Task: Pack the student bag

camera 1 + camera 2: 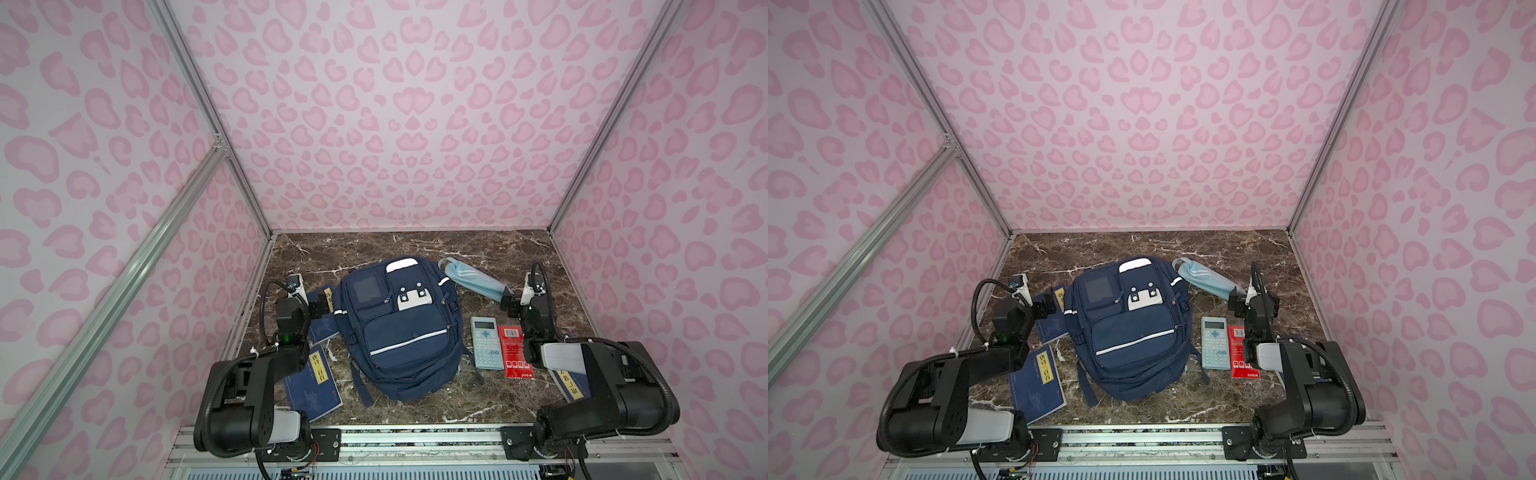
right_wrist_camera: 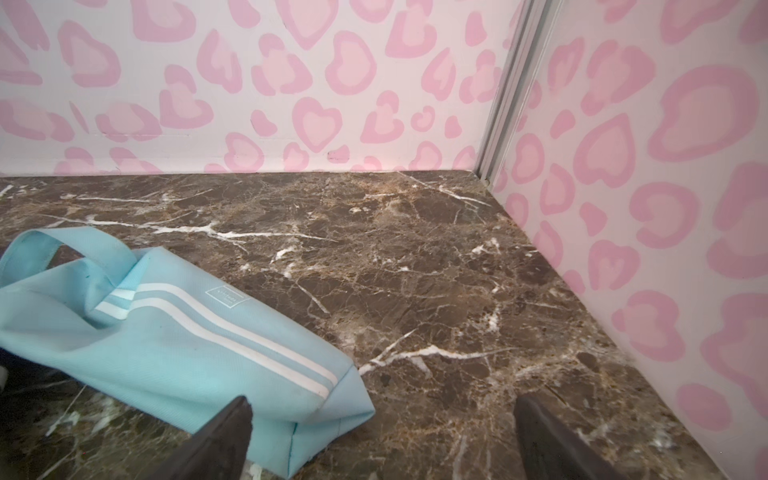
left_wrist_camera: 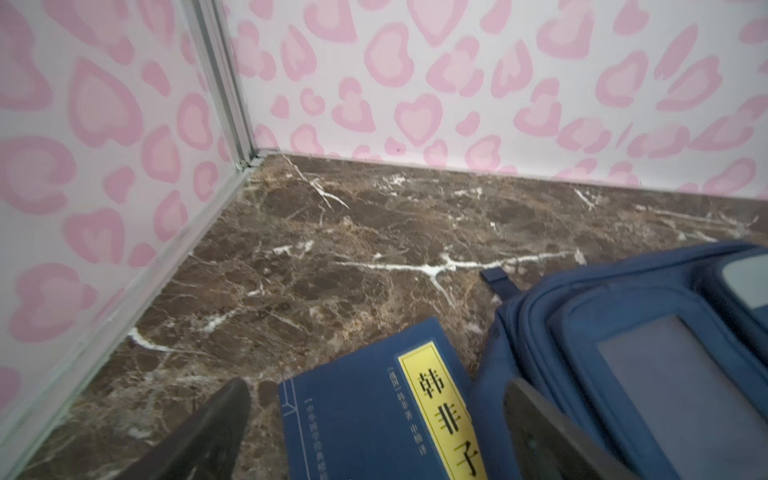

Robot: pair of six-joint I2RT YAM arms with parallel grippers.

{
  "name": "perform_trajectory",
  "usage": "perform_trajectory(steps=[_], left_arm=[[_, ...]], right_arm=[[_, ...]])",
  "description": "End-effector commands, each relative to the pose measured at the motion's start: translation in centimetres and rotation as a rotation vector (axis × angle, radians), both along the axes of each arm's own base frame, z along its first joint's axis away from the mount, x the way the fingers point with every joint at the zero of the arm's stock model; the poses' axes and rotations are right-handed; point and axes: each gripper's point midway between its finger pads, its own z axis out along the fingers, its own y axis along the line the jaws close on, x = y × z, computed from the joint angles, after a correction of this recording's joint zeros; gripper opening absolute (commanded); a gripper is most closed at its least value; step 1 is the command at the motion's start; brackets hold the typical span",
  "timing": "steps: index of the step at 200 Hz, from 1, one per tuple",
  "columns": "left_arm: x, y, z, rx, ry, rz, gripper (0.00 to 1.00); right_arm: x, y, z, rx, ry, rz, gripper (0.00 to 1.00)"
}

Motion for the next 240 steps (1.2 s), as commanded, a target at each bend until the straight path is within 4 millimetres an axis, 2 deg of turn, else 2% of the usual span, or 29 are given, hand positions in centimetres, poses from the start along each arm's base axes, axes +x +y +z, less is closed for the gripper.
perform_trajectory(steps=[1, 17, 27, 45, 59, 73, 90, 102, 113, 139, 164, 183, 205, 227, 240], left_arm=[[-0.9, 0.7, 1.8, -0.114, 0.014, 0.073, 0.98], [-1.4, 0.4, 3.7, -0.274, 0.009, 0.096, 0.98], [-1.9, 0.2, 4.2, -0.396, 0.004, 0.121, 0.98], [-2.7, -2.9, 4.5, -0.545, 0.049, -0.002, 0.98], [-4.1, -5.4, 3.0, -0.621, 0.154, -0.011, 0.99], [-5.7, -9.1, 1.3, -0.603, 0.243, -0.078, 0.98], [-7.7, -12.4, -0.9, -0.552, 0.326, -0.115, 0.97], [-8.5, -13.8, -2.7, -0.537, 0.359, -0.121, 0.94], [-8.8, -14.2, -4.7, -0.525, 0.396, -0.098, 0.91], [-8.8, -14.0, -9.4, -0.473, 0.505, -0.032, 0.88], [-7.6, -15.8, -11.3, -0.474, 0.533, -0.065, 0.77], [-6.8, -17.3, -11.6, -0.447, 0.547, -0.085, 0.71], [-5.5, -18.6, -11.3, -0.443, 0.552, -0.103, 0.66], [-3.6, -19.5, -10.5, -0.417, 0.54, -0.111, 0.54], [-2.4, -20.2, -9.7, -0.402, 0.528, -0.126, 0.47]], right_arm=[[-0.2, 0.9, 0.9, 0.011, 0.079, 0.01, 1.0], [0.1, 2.1, 2.3, 0.138, 0.136, 0.033, 1.0], [0.6, 4.3, 3.2, 0.195, 0.152, 0.144, 1.0], [1.3, 8.6, 4.3, 0.262, 0.199, 0.312, 1.0], [1.6, 12.3, 4.5, 0.264, 0.266, 0.44, 1.0], [1.9, 15.5, 3.4, 0.25, 0.368, 0.534, 1.0], [2.6, 18.8, 1.8, 0.246, 0.479, 0.608, 0.95], [3.3, 20.7, 0.4, 0.223, 0.541, 0.644, 0.93], [4.1, 21.9, -0.8, 0.208, 0.572, 0.665, 0.92], [6.2, 22.3, -4.5, 0.196, 0.664, 0.64, 0.89], [7.5, 21.3, -7.1, 0.212, 0.726, 0.588, 0.83], [8.1, 19.4, -8.5, 0.306, 0.74, 0.533, 0.83], [8.0, 17.3, -9.5, 0.392, 0.75, 0.497, 0.76], [7.6, 17.3, -8.9, 0.446, 0.727, 0.546, 0.64], [7.5, 17.6, -8.5, 0.451, 0.738, 0.565, 0.53]])
